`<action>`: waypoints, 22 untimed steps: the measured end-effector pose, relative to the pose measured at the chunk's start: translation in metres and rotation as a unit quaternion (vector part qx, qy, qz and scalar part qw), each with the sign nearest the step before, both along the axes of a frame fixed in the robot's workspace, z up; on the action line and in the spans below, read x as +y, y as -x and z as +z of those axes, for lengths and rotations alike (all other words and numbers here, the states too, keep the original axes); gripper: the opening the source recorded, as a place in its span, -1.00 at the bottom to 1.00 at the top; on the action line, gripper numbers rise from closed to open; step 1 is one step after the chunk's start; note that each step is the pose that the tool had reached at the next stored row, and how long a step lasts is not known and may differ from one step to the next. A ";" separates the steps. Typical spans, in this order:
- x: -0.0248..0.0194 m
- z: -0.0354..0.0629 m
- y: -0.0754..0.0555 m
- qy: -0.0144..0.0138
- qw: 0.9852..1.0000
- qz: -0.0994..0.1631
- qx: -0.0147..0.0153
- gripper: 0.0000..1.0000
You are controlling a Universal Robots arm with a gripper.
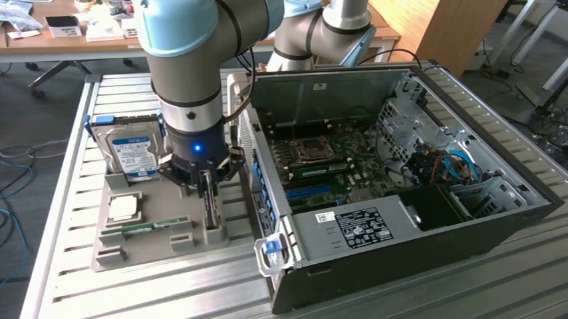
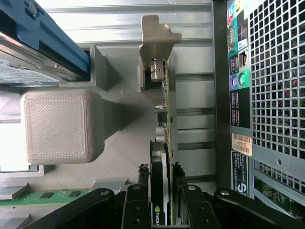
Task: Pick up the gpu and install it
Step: 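Pick up the gpu and move the gpu toward the slot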
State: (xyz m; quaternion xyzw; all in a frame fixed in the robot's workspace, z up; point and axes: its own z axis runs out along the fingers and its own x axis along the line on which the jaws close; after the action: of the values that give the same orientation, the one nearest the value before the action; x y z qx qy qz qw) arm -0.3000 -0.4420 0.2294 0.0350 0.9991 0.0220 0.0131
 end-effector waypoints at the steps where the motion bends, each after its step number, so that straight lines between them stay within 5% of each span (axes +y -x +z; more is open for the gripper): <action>1: 0.0000 0.0000 0.000 0.000 1.000 0.000 0.000 -0.36; 22: 0.0000 0.0052 0.000 0.000 1.000 0.000 0.000 -0.47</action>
State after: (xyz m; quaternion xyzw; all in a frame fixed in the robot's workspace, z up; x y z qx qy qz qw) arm -0.3000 -0.4421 0.2346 0.0350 0.9991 0.0220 0.0131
